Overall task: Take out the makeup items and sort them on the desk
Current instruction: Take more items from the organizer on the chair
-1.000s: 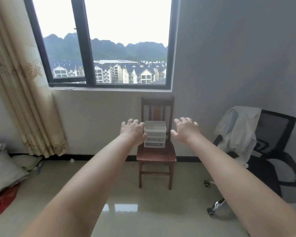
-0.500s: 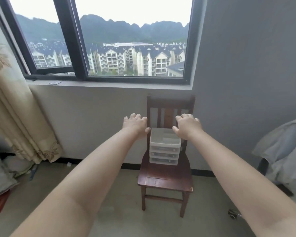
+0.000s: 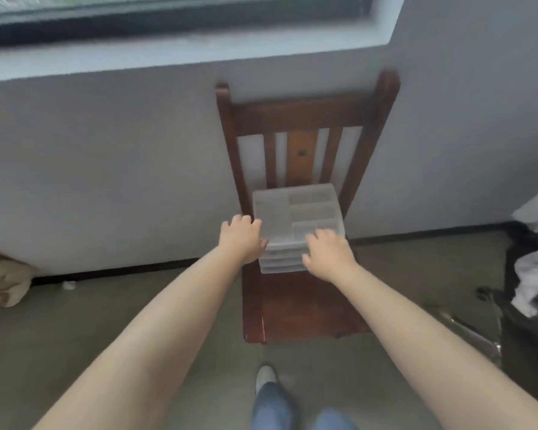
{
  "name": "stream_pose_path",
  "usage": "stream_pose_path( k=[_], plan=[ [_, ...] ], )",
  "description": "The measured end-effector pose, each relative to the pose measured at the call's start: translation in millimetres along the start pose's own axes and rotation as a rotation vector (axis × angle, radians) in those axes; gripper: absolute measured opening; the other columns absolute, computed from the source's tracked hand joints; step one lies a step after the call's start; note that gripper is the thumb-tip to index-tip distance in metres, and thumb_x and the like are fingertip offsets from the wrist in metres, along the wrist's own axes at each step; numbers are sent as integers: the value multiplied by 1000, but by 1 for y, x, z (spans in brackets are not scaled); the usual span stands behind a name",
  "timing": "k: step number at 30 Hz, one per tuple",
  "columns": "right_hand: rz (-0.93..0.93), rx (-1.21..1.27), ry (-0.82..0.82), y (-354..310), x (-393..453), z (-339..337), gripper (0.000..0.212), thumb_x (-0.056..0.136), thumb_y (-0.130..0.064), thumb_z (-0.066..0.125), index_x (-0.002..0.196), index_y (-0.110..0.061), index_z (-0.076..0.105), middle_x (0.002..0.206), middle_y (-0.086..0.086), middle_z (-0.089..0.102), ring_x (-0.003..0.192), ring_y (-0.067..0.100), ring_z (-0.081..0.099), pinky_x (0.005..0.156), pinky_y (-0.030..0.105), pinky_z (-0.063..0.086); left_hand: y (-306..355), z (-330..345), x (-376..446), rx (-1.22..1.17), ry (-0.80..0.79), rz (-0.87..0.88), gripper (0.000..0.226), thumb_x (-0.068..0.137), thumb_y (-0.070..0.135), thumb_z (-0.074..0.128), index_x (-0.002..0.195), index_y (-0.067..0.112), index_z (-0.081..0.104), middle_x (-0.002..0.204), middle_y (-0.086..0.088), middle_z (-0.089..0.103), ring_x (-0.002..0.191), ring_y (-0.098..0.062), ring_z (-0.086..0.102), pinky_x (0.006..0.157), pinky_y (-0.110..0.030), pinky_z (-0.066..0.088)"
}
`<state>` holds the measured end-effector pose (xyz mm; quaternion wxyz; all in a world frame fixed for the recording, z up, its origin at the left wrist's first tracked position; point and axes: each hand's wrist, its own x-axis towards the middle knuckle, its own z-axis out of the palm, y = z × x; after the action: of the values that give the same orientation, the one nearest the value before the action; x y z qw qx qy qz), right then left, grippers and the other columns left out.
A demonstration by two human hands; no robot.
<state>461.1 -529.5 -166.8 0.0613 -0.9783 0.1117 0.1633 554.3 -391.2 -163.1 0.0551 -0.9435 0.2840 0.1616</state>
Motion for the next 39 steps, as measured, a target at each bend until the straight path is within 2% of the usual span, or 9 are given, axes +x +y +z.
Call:
stream_pose_path(
  k=[6, 8, 11, 15, 17, 23, 29, 33, 39],
  plan=[
    [116, 185, -217, 7, 66, 111, 41, 93, -28, 41, 126, -5, 44, 131, 13, 46, 126, 29, 39, 101, 38, 35, -14, 84, 74, -43, 24, 93, 52, 94, 35, 42, 137, 8, 35, 148, -17, 28, 138, -31, 24, 108, -42, 27],
    [228, 412, -209, 8, 81, 140, 41, 94, -25, 40, 128, -2, 43, 132, 16, 47, 125, 31, 41, 100, 37, 36, -15, 111, 89, -72, 151, 178, 49, 89, 34, 46, 125, 1, 51, 137, -26, 43, 128, -40, 41, 99, -46, 41],
    [576, 970, -86, 8, 108, 169, 35, 96, -18, 37, 126, -1, 46, 129, 20, 51, 120, 33, 47, 97, 34, 38, -17, 147, 104, -49, 248, 297, 48, 81, 34, 40, 108, 0, 59, 116, -28, 60, 109, -44, 58, 82, -50, 51],
    [1060, 2071, 166, 4, 145, 186, 18, 96, -9, 33, 92, -13, 50, 88, 7, 52, 80, 18, 54, 89, 36, 45, -22, 179, 116, -27, 417, 402, 38, 85, 29, 41, 114, 5, 46, 119, -26, 60, 120, -42, 44, 89, -50, 48],
    [1165, 2338, 247, 6, 151, 190, 19, 95, -9, 34, 83, -13, 48, 83, 8, 48, 76, 19, 52, 82, 35, 44, -24, 189, 119, -40, 472, 411, 35, 87, 26, 42, 115, 5, 44, 121, -27, 58, 123, -39, 32, 91, -53, 46],
    [1085, 2468, 136, -1, 144, 197, 17, 95, -9, 38, 82, -8, 49, 83, 11, 51, 82, 23, 55, 88, 37, 41, -26, 203, 123, -86, 598, 436, 29, 97, 23, 31, 113, 3, 44, 120, -28, 58, 123, -40, 28, 97, -52, 42],
    [1115, 2415, 82, 1, 147, 211, 18, 95, -6, 36, 83, -11, 48, 85, 8, 52, 80, 19, 54, 96, 40, 38, -23, 200, 122, -117, 631, 432, 27, 88, 17, 42, 111, 3, 46, 118, -29, 59, 122, -40, 28, 93, -56, 42],
    [1065, 2543, 177, 13, 154, 211, 22, 90, 2, 35, 82, -9, 52, 89, 7, 52, 83, 19, 55, 89, 37, 41, -23, 200, 125, -136, 613, 442, 26, 89, 17, 40, 111, 3, 45, 119, -30, 57, 123, -40, 26, 93, -58, 40],
    [1067, 2527, 131, 18, 137, 223, 17, 90, -5, 38, 79, -9, 51, 87, 10, 51, 84, 22, 55, 81, 37, 45, -24, 204, 126, -117, 602, 450, 27, 99, 21, 28, 112, 4, 44, 122, -30, 56, 123, -41, 25, 95, -56, 40]
  ],
)
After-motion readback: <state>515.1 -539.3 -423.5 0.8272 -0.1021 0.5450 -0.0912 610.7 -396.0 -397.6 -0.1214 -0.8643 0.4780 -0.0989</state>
